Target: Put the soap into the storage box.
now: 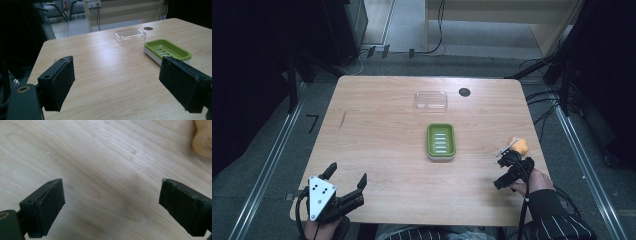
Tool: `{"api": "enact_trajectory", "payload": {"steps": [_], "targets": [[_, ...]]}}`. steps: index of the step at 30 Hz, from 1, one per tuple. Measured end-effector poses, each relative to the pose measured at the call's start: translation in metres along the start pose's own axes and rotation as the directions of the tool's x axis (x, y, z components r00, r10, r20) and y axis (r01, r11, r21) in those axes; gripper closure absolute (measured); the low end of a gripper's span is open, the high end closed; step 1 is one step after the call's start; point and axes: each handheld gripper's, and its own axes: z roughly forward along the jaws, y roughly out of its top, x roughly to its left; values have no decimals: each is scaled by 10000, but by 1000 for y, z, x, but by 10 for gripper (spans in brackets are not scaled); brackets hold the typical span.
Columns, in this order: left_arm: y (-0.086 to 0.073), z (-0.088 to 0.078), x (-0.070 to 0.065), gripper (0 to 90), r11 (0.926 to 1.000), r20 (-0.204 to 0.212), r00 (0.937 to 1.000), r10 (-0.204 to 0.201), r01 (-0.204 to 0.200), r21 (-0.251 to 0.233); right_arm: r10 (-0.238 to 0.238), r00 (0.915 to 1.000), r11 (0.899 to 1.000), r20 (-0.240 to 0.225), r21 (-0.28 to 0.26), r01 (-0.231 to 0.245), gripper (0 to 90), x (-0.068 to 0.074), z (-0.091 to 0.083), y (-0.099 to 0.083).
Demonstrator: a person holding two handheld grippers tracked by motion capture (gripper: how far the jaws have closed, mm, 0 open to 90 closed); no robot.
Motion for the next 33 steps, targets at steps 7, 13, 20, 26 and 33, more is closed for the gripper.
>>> {"api": "enact_trajectory", "payload": {"steps": [7,13,20,26,33], "targets": [[1,2,-1,137,10000,65,10000,53,-53,83,473,9989,9988,7,112,-473,65,-14,4,2],[1,3,0,137,10000,45,10000,-36,36,33,666,9977,9977,96,77,-667,63,-20,3,3],[1,2,0,137,10000,61,10000,7,-8,47,796,9966,9968,219,-42,-795,62,-27,2,8],[1,1,1,137,10000,46,10000,-20,20,46,963,9948,9950,335,-302,-953,62,-39,-1,11],[1,2,0,137,10000,51,10000,-28,28,33,1324,9908,9902,290,-482,-1309,62,-56,-4,13]]}}
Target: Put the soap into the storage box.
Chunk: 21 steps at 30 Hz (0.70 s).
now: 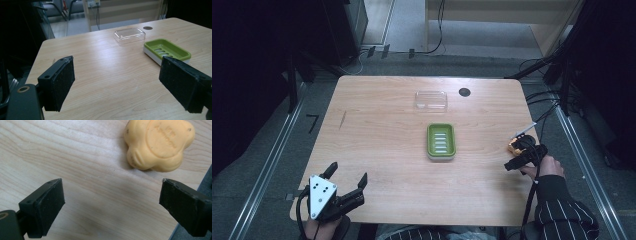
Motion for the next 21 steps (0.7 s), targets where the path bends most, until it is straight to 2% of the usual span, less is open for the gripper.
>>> {"api": "enact_trajectory", "payload": {"steps": [9,14,21], "targets": [[0,0,1,137,10000,14,10000,12,-12,30,24,9998,9999,-204,-127,-27,63,-18,-2,5],[0,0,1,137,10000,13,10000,8,-8,30,281,9990,9993,-340,-248,-290,66,-31,-2,6],[0,0,0,137,10000,-4,10000,-3,3,43,395,9975,9992,-591,-46,-399,68,-42,2,11]]}}
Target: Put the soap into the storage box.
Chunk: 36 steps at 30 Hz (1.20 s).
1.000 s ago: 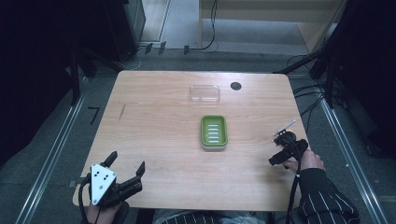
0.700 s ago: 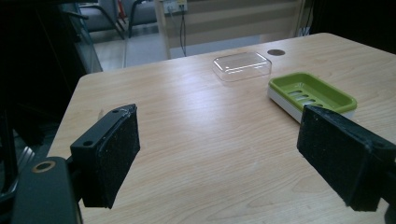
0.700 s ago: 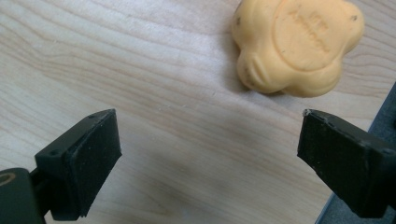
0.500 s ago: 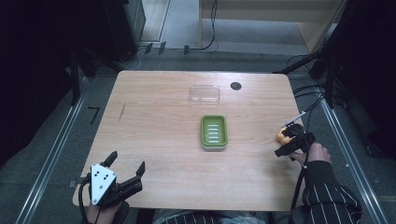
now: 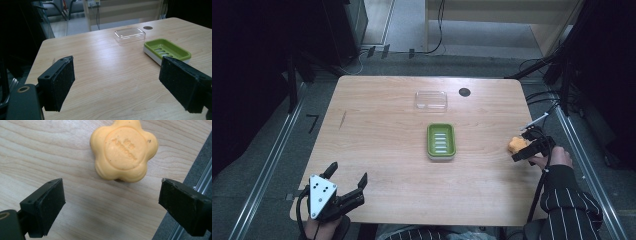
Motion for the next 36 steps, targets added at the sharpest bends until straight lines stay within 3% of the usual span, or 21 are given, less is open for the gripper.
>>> {"api": "enact_trajectory", "payload": {"steps": [6,13,22,29,36], "targets": [[0,0,0,137,10000,16,10000,52,-52,31,25,10000,9996,-29,296,-24,76,-1,7,7],[0,0,0,137,10000,20,10000,61,-61,46,-120,9998,9984,140,546,112,143,1,11,16],[0,1,0,137,9999,37,10000,54,-54,102,-259,9996,9974,109,673,251,237,-2,15,21],[0,1,0,137,9999,34,10000,66,-67,114,-353,9983,9970,467,704,320,324,-3,16,24],[0,0,0,137,9999,25,10000,81,-82,105,-290,9988,9962,393,837,256,348,-6,21,26]]}}
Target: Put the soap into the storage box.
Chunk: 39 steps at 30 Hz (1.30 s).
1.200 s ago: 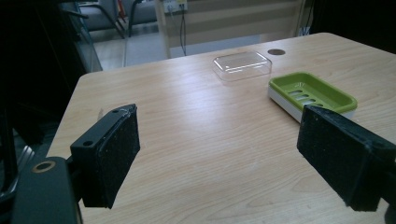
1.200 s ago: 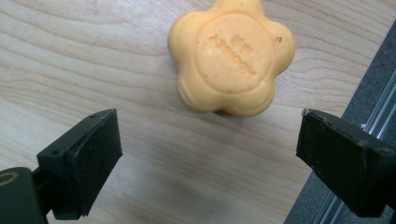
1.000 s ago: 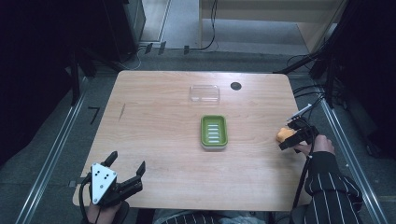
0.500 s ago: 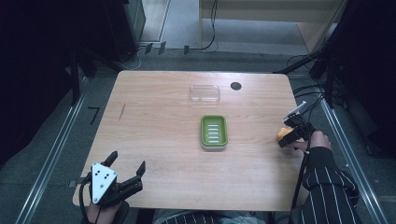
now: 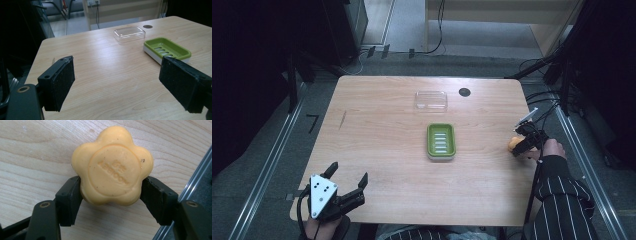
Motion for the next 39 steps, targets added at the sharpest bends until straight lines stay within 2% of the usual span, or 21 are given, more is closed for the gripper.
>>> {"api": "enact_trajectory", "payload": {"steps": [8,15,24,35,39], "targets": [[0,0,0,137,10000,-1,10000,3,-3,-11,66,9999,9999,-121,111,-64,390,0,5,1],[0,0,0,137,10000,8,10000,27,-27,-7,-27,10000,9998,76,193,26,392,2,8,1],[0,0,0,137,10000,2,10000,22,-22,-14,146,9999,9999,-66,78,-145,400,0,8,-1],[0,0,0,137,10000,6,10000,-4,4,-15,78,10000,10000,-41,48,-78,402,1,5,-2],[0,0,0,137,10000,5,10000,6,-6,-19,56,10000,9999,8,-154,-56,402,2,1,-3]]}}
